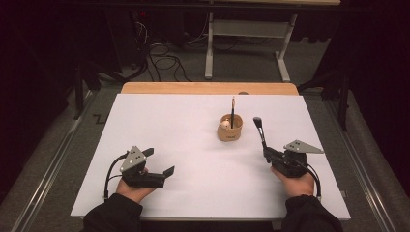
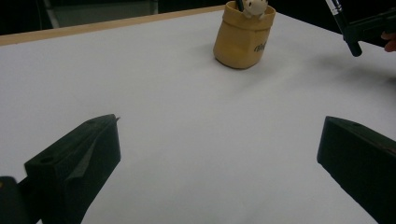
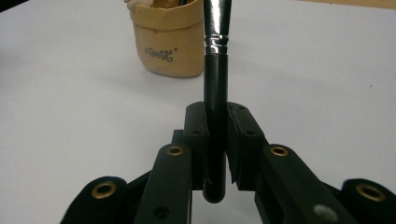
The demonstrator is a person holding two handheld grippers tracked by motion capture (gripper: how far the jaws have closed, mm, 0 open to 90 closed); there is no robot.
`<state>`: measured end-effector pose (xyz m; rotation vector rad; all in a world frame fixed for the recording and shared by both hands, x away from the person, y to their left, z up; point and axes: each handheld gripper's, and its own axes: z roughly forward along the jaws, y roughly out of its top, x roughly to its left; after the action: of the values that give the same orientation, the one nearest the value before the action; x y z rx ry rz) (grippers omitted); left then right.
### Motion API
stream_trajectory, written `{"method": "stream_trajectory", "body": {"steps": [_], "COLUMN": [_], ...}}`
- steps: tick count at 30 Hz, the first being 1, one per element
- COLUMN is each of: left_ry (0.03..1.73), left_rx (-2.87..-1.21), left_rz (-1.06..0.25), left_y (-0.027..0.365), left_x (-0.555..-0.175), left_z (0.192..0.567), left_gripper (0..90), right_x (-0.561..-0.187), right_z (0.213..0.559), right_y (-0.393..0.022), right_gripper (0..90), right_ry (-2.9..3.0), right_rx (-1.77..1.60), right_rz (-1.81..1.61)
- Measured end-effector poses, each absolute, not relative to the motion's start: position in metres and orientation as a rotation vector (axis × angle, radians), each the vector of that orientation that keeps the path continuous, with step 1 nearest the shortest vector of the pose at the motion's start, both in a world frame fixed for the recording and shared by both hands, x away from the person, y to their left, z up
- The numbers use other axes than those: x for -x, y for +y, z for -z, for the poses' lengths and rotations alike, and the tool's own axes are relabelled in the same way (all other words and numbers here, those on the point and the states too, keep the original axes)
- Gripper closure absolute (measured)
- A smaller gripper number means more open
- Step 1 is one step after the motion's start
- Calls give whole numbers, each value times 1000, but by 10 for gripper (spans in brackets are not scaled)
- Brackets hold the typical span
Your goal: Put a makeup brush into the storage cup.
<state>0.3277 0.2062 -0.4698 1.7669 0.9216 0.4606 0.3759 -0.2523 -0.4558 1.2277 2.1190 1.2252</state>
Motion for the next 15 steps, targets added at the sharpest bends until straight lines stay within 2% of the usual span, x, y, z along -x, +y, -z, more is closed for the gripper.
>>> {"method": "stream_trajectory", "body": {"steps": [15], "left_ry": [934], "left_rx": [-1770], "left_rz": [-466], "left_y": [203], "left_x": [-330], "left_z": [472], "left_gripper": [2], "right_x": [-372], "right_z": [460], "right_y": [-256], "right_gripper": [806], "right_ry": [2090], "right_rx": [-1182], "right_rz": [-1344]}}
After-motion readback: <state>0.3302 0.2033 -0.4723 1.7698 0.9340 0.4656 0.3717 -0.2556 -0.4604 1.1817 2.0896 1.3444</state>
